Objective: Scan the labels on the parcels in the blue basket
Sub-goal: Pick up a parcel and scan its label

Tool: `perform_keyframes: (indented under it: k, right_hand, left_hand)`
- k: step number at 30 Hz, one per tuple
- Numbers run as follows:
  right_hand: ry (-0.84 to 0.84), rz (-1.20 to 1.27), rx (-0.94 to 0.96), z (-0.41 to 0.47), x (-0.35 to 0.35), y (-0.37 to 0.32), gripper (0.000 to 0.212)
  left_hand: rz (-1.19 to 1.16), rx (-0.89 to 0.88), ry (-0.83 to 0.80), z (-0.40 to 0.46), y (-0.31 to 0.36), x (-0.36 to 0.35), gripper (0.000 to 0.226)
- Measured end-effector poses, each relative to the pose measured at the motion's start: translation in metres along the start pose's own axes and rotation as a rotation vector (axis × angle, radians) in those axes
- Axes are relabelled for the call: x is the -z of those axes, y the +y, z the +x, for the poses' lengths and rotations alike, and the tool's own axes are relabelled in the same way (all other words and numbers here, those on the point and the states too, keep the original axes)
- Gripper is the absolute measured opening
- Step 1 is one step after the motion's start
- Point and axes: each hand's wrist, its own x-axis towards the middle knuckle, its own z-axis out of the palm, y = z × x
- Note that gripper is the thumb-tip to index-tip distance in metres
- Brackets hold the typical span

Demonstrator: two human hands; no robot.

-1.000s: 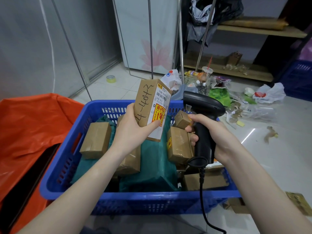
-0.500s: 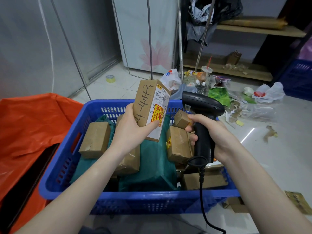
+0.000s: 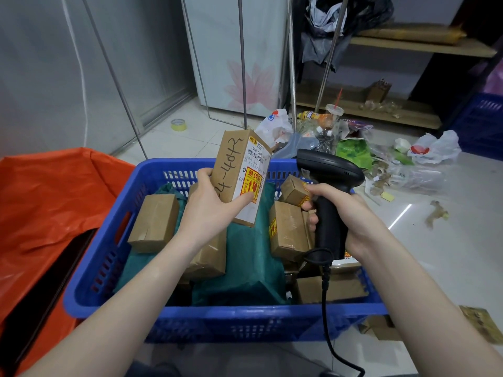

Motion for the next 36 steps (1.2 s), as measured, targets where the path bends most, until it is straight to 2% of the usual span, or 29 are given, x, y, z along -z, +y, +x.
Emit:
perform_keyframes:
  k: [6, 12, 17, 21, 25, 29, 32, 36]
  right_hand:
    - [0.018, -0.064, -0.005, 0.011, 0.002, 0.008, 0.016]
    - [0.000, -0.156, -0.029, 0.029, 0.004, 0.020, 0.017]
    - [0.032, -0.202, -0.064, 0.042, 0.010, 0.028, 0.018]
    - [0.033, -0.216, -0.076, 0.050, 0.016, 0.028, 0.020]
    - [0.085, -0.228, -0.075, 0.058, 0.028, 0.026, 0.021]
    - [0.144, -0.231, -0.081, 0.064, 0.043, 0.024, 0.012]
    - [0.192, -0.246, -0.094, 0.066, 0.054, 0.023, 0.019]
    - [0.209, -0.249, -0.090, 0.069, 0.063, 0.022, 0.022]
  left_hand:
    - [0.119, 0.121, -0.069, 0.014, -0.021, -0.002, 0.080]
    - [-0.009, 0.369, -0.170, 0.031, -0.049, -0.010, 0.086]
    - [0.015, 0.471, -0.282, 0.034, -0.069, -0.032, 0.059]
    - [0.053, 0.501, -0.360, 0.034, -0.082, -0.050, 0.073]
    - [0.124, 0.498, -0.398, 0.039, -0.089, -0.061, 0.064]
    - [0.152, 0.473, -0.404, 0.043, -0.094, -0.070, 0.054]
    - [0.190, 0.481, -0.413, 0.046, -0.096, -0.074, 0.051]
    - [0.398, 0.430, -0.379, 0.053, -0.094, -0.077, 0.055]
